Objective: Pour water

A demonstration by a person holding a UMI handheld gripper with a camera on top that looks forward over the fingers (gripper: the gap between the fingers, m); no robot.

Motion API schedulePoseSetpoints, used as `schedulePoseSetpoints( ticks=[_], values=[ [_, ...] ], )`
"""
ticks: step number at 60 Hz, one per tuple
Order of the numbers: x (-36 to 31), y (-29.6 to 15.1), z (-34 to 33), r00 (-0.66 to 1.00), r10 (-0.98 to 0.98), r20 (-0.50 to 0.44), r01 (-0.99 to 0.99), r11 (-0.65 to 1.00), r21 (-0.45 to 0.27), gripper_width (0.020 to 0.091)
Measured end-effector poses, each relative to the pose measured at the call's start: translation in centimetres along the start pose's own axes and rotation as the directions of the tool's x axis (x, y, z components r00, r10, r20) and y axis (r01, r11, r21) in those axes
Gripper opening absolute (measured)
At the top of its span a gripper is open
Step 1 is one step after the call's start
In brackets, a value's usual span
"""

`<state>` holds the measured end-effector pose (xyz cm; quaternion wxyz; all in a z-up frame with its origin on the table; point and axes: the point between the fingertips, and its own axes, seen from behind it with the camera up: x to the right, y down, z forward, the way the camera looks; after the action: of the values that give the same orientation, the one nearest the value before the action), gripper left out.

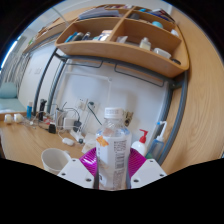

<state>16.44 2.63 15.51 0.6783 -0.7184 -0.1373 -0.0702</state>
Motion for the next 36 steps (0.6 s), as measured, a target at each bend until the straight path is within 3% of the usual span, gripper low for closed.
schedulePoseSetpoints(
  ticks=[11, 26, 36],
  values=[
    [0.6, 2.2, 1.2, 0.979, 0.200, 0.050, -0.199, 0.980, -0.013, 0.0369],
    [0.6, 4.4, 1.9, 0.952, 0.299, 0.069, -0.298, 0.954, -0.026, 0.0391],
    [0.8, 4.2, 1.7, 0.951, 0.302, 0.068, -0.304, 0.953, 0.018, 0.0384]
  ],
)
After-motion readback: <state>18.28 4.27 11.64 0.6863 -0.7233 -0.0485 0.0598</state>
